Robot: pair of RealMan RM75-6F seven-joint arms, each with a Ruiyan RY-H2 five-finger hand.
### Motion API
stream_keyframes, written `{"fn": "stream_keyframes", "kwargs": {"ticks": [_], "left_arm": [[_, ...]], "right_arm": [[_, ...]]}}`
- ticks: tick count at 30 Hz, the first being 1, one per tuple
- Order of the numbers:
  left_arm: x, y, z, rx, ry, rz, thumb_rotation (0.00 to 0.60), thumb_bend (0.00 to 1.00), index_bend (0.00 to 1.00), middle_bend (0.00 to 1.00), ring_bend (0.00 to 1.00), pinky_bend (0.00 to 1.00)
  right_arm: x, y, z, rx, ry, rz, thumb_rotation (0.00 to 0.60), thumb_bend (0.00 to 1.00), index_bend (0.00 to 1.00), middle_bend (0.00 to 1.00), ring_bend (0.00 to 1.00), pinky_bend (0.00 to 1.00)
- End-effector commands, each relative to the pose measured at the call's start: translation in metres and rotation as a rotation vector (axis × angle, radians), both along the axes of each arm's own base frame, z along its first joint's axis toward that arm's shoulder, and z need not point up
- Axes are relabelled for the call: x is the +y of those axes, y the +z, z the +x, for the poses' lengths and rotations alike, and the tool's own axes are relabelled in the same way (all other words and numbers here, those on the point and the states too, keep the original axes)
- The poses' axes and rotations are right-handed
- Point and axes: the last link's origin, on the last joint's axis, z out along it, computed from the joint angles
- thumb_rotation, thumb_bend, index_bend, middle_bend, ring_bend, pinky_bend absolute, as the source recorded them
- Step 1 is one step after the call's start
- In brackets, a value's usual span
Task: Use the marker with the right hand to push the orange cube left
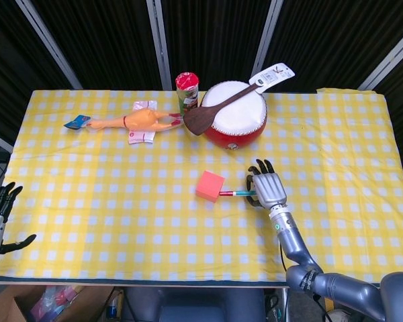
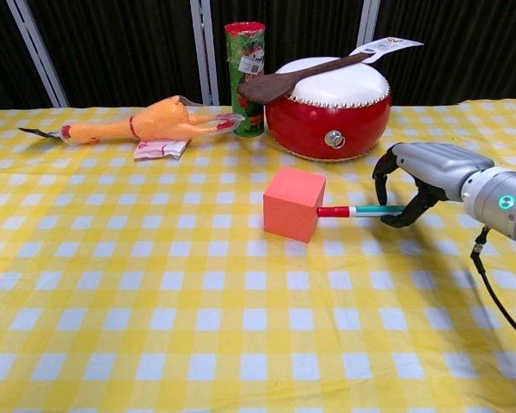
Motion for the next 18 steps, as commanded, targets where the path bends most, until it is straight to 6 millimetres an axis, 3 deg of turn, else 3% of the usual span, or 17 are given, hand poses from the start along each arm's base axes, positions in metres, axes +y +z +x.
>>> {"fn": "stream_keyframes", "kwargs": {"ticks": [1, 18], "left_arm": [[0.0, 0.0, 0.0, -0.001, 0.001, 0.0, 0.6, 0.0, 0.0, 0.0, 0.0, 0.0], [-0.002, -0.001, 0.002, -0.004, -0.017, -0.015, 0.6, 0.0, 0.0, 0.0, 0.0, 0.0]], "right_arm": [[0.0, -0.001, 0.002, 0.001, -0.002, -0.005, 0.6, 0.54, 0.69, 0.25, 0.01, 0.0], [0.018, 0.01, -0.008, -0.016, -0.16, -0.084, 0.6, 0.57, 0.7, 0.25, 0.01, 0.0]]}}
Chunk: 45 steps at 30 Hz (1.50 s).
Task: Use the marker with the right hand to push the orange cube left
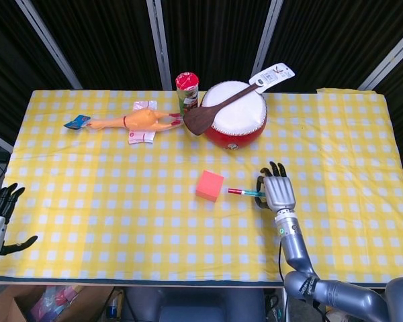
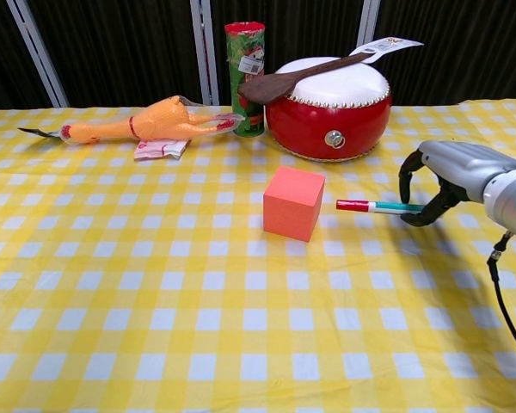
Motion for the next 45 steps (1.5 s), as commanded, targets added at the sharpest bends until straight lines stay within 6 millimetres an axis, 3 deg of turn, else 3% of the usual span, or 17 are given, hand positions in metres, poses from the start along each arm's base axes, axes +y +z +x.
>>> {"fn": "stream_keyframes", "kwargs": {"ticks": [1, 24, 35, 45], "left_arm": [[-0.001, 0.0, 0.001, -0.001, -0.005, -0.001, 0.6, 0.0, 0.0, 0.0, 0.0, 0.0], [0.0, 0.001, -0.001, -0.015, 0.001, -0.016, 0.6, 0.0, 0.0, 0.0, 0.0, 0.0], [-0.001, 0.002, -0.001, -0.024, 0.004, -0.017, 0.6, 0.0, 0.0, 0.0, 0.0, 0.0], [-0.002, 0.001, -0.001, -0.024, 0.011, -0.024, 0.6, 0.0, 0.0, 0.0, 0.0, 0.0]], "right_arm": [[0.002, -0.002, 0.0, -0.008, -0.023, -0.003, 0.6, 0.57, 0.7, 0.25, 0.01, 0.0], [-0.009, -0.034, 0.035, -0.057, -0.018, 0.017, 0.6, 0.58, 0.7, 0.25, 0.01, 0.01], [-0.014, -0.049, 0.067, -0.072, 0.04, 0.032, 0.6, 0.58, 0.7, 0.25, 0.01, 0.02], [-0.012, -0.061, 0.083, -0.081, 0.056, 0.053, 0.6, 0.58, 0.7, 0.25, 0.01, 0.02]]}}
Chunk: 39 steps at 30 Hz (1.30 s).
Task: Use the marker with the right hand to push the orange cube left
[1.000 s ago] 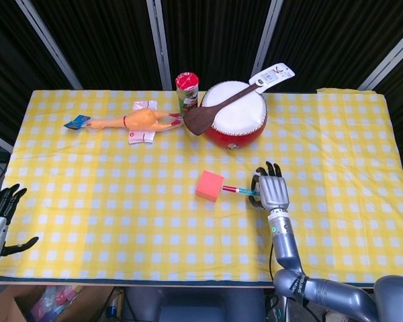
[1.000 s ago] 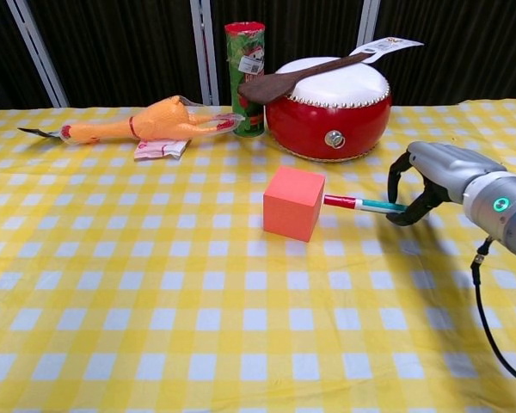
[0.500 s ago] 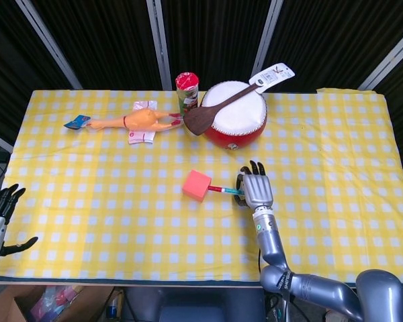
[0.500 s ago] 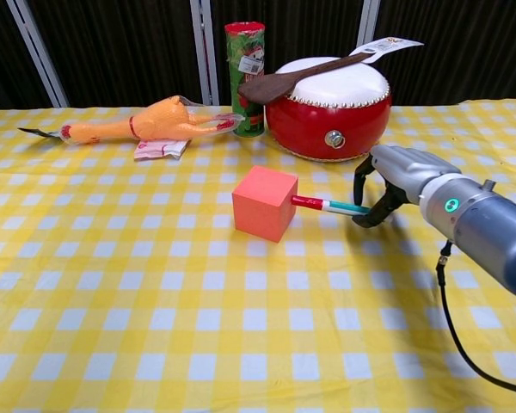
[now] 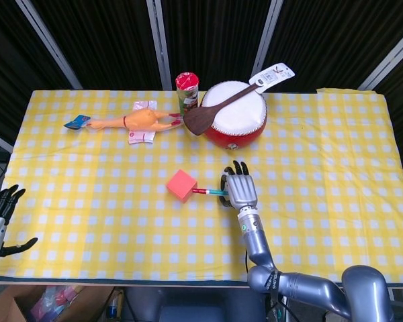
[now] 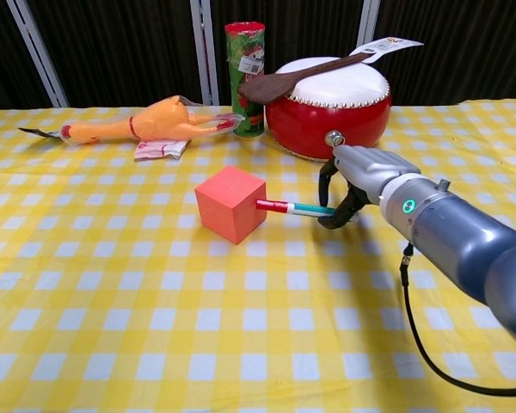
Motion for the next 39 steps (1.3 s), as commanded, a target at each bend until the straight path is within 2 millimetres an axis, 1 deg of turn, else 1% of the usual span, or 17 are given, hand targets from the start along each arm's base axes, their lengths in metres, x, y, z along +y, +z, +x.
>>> {"fn": "stream_keyframes", "kwargs": {"ticks": [1, 7, 17, 22, 33, 39], "left_arm": [[0.0, -0.001, 0.0, 0.0, 0.0, -0.004, 0.6, 0.0, 0.0, 0.0, 0.0, 0.0], [-0.001, 0.001, -0.001, -0.003, 0.006, 0.001, 0.6, 0.0, 0.0, 0.0, 0.0, 0.0], [-0.002, 0.001, -0.001, -0.001, 0.005, 0.0, 0.6, 0.0, 0.0, 0.0, 0.0, 0.0], [-0.002, 0.0, 0.0, 0.002, 0.005, 0.0, 0.6, 0.0, 0.0, 0.0, 0.0, 0.0], [-0.001, 0.001, 0.0, -0.007, 0.008, -0.002, 0.6, 0.0, 0.0, 0.0, 0.0, 0.0], [0.0, 0.003, -0.001, -0.021, 0.018, -0.001, 0.6, 0.0, 0.0, 0.0, 0.0, 0.0]], "right_arm": [[-0.001, -0.002, 0.004, -0.006, 0.002, 0.003, 0.6, 0.58, 0.7, 0.25, 0.01, 0.02], [0.0, -0.007, 0.011, 0.011, 0.027, 0.006, 0.6, 0.58, 0.7, 0.25, 0.01, 0.02], [0.001, 0.004, -0.009, 0.029, -0.015, -0.015, 0.6, 0.58, 0.7, 0.25, 0.01, 0.02], [0.003, 0.004, -0.011, 0.024, -0.025, -0.01, 0.6, 0.58, 0.7, 0.25, 0.01, 0.02], [0.0, -0.001, 0.002, 0.0, -0.039, -0.015, 0.6, 0.58, 0.7, 0.25, 0.01, 0.02], [0.0, -0.011, 0.017, -0.02, -0.047, 0.003, 0.6, 0.58, 0.7, 0.25, 0.01, 0.02]]}}
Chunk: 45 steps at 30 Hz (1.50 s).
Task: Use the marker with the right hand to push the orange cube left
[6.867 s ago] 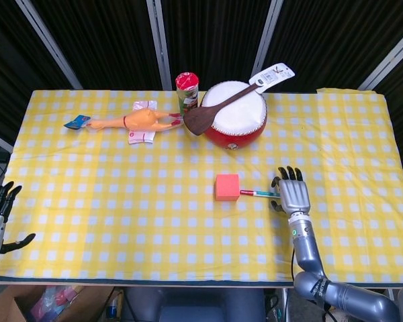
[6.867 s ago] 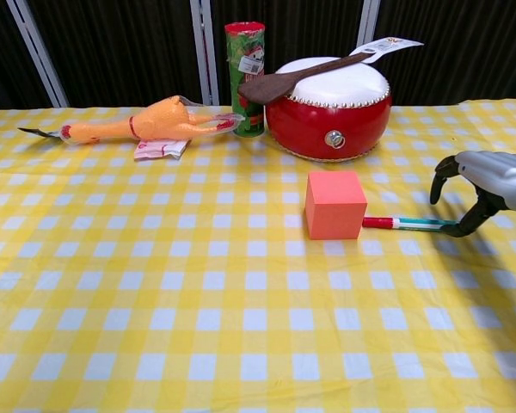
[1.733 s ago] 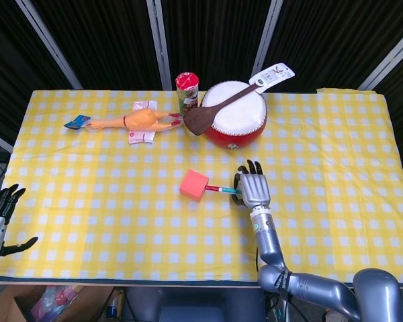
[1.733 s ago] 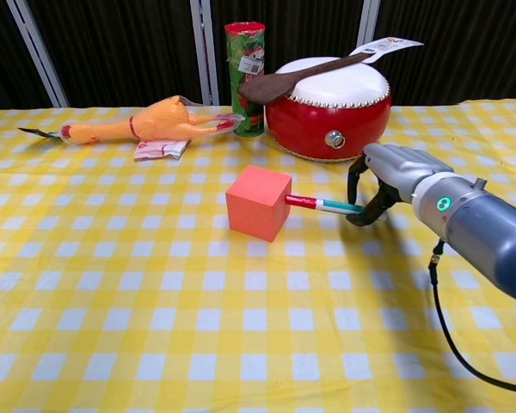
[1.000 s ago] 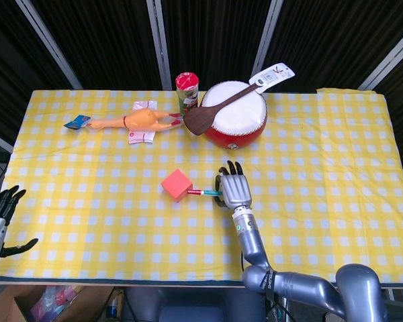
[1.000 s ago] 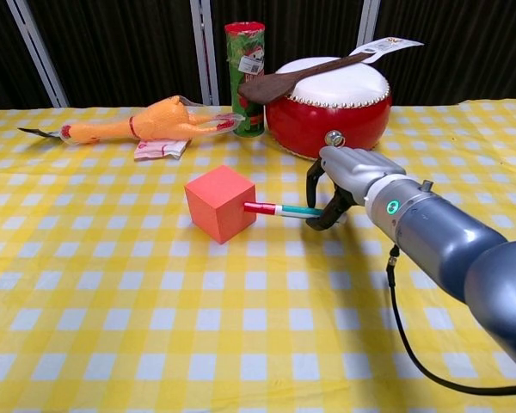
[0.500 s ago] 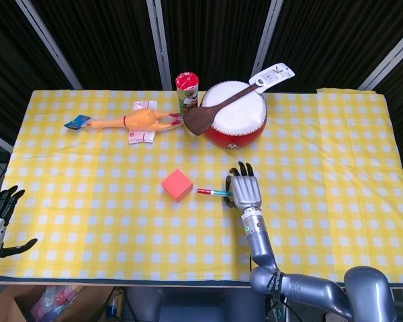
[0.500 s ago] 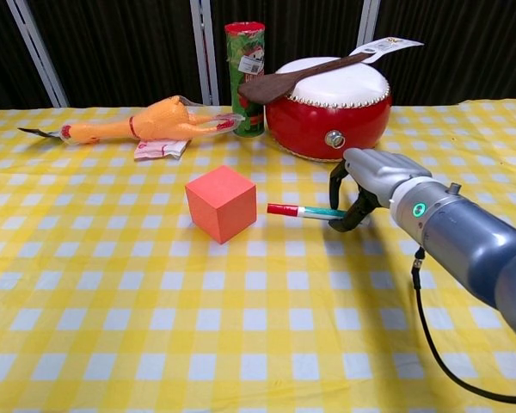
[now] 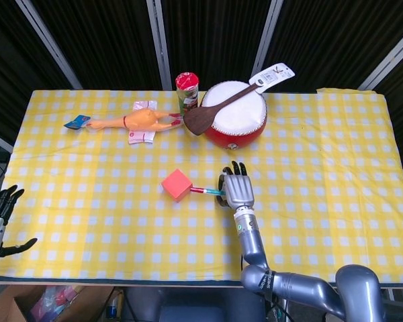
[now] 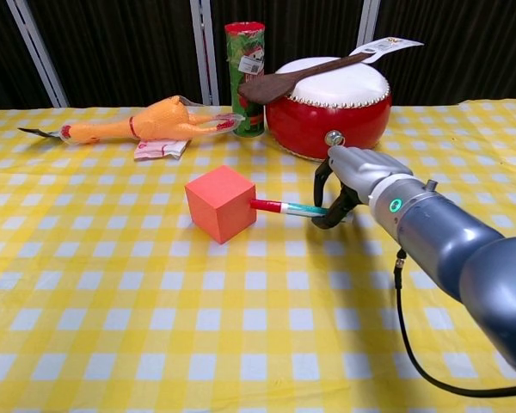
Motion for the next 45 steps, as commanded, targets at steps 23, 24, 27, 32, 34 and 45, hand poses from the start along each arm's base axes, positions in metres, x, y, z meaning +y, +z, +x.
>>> {"fn": "stream_keyframes", "kwargs": {"ticks": [23, 24, 27, 32, 34, 45], "left_arm": [[-0.002, 0.004, -0.003, -0.013, 0.019, -0.001, 0.6, 0.0, 0.0, 0.0, 0.0, 0.0], [-0.002, 0.004, -0.003, -0.013, 0.02, 0.0, 0.6, 0.0, 0.0, 0.0, 0.0, 0.0], [-0.003, 0.005, -0.003, -0.012, 0.021, 0.003, 0.6, 0.0, 0.0, 0.0, 0.0, 0.0], [-0.005, 0.007, -0.005, -0.012, 0.029, 0.011, 0.6, 0.0, 0.0, 0.0, 0.0, 0.0], [-0.005, 0.008, -0.006, -0.011, 0.029, 0.013, 0.6, 0.0, 0.0, 0.0, 0.0, 0.0], [-0.006, 0.006, -0.005, 0.006, 0.023, 0.013, 0.6, 0.0, 0.0, 0.0, 0.0, 0.0]], "right_arm": [[0.0, -0.035, 0.053, -0.025, 0.071, 0.037, 0.6, 0.59, 0.7, 0.25, 0.01, 0.03], [0.001, -0.037, 0.054, -0.025, 0.074, 0.039, 0.6, 0.59, 0.7, 0.25, 0.01, 0.03], [0.004, -0.041, 0.06, -0.02, 0.095, 0.045, 0.6, 0.59, 0.7, 0.25, 0.01, 0.03], [0.004, -0.038, 0.059, 0.005, 0.11, 0.026, 0.6, 0.59, 0.7, 0.25, 0.01, 0.03], [0.003, -0.034, 0.056, 0.016, 0.112, 0.015, 0.6, 0.59, 0.7, 0.25, 0.01, 0.03], [0.006, 0.02, -0.001, 0.098, 0.096, -0.055, 0.6, 0.59, 0.7, 0.25, 0.01, 0.03]]}}
